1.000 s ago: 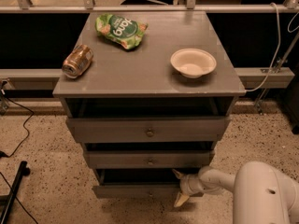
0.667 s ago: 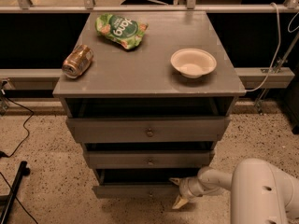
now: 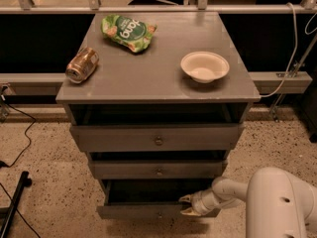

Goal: Open bottom drawer

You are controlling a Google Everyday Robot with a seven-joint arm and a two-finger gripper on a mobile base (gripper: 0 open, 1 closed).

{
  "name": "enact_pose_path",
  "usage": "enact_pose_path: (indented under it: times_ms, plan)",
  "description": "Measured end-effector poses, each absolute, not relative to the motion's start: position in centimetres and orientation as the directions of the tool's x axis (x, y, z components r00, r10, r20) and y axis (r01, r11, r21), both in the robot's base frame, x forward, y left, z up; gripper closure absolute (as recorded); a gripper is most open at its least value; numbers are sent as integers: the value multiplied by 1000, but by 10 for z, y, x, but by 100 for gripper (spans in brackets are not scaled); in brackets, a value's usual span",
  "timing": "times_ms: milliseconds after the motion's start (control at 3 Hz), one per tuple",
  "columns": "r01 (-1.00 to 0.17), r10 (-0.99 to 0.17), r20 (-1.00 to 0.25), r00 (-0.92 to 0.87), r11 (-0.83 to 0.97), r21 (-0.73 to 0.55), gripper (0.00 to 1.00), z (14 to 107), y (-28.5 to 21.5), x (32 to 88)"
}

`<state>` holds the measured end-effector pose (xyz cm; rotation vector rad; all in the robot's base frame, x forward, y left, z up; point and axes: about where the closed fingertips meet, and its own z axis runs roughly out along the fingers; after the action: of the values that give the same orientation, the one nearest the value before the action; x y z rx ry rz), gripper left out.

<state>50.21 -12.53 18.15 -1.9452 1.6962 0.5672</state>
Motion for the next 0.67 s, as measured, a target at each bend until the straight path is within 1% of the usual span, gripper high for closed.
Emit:
enact_pose_path:
  times_ms: [333, 667]
  plan:
    - [-979, -768, -607, 202, -155, -130, 63, 211, -123, 496]
    - [-979, -768, -608, 203, -158, -128, 40, 212, -121, 495]
